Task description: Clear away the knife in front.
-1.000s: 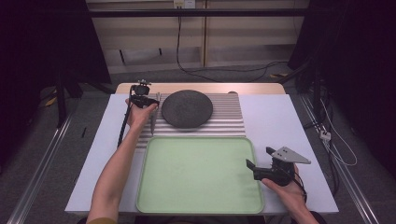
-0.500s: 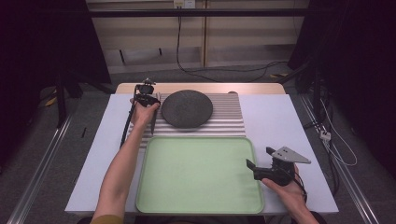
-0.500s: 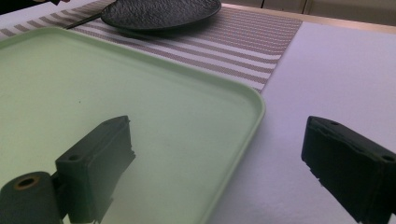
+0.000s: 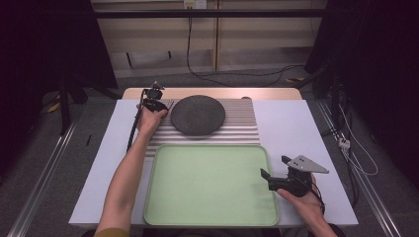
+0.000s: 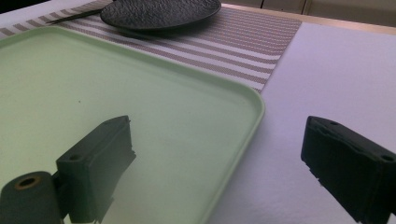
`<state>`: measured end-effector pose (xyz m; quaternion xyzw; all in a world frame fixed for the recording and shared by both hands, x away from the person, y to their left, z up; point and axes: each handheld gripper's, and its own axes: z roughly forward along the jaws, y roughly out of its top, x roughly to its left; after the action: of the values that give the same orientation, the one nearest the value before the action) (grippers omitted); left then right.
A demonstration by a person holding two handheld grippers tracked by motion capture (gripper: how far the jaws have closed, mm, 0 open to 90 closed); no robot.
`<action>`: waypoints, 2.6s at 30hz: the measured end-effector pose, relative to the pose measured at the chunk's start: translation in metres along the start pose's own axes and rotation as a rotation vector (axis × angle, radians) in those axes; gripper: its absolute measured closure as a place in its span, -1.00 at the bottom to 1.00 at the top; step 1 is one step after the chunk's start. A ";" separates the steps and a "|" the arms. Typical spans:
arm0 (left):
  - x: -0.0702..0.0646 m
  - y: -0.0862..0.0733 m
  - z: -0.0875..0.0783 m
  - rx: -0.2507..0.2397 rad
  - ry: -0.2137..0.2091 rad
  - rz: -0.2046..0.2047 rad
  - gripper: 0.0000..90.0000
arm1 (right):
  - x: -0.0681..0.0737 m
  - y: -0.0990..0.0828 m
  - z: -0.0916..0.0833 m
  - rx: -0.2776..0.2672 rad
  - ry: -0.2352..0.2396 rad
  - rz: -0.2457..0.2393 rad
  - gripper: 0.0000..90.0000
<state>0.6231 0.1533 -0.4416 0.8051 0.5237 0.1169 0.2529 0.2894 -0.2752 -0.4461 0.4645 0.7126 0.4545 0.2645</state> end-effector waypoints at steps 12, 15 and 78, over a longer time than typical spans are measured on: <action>-0.003 0.001 -0.001 0.013 0.001 0.026 0.77 | 0.000 0.000 0.000 0.004 0.002 0.003 -0.79; -0.005 0.000 -0.002 0.016 0.012 0.037 0.77 | 0.000 0.000 0.000 0.004 -0.002 0.006 -0.80; -0.046 -0.016 -0.090 -0.049 -0.053 0.213 0.77 | 0.003 0.001 -0.001 0.002 -0.008 -0.005 -0.82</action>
<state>0.5503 0.1428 -0.3705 0.8525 0.4254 0.1348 0.2724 0.2880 -0.2728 -0.4447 0.4649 0.7131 0.4510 0.2681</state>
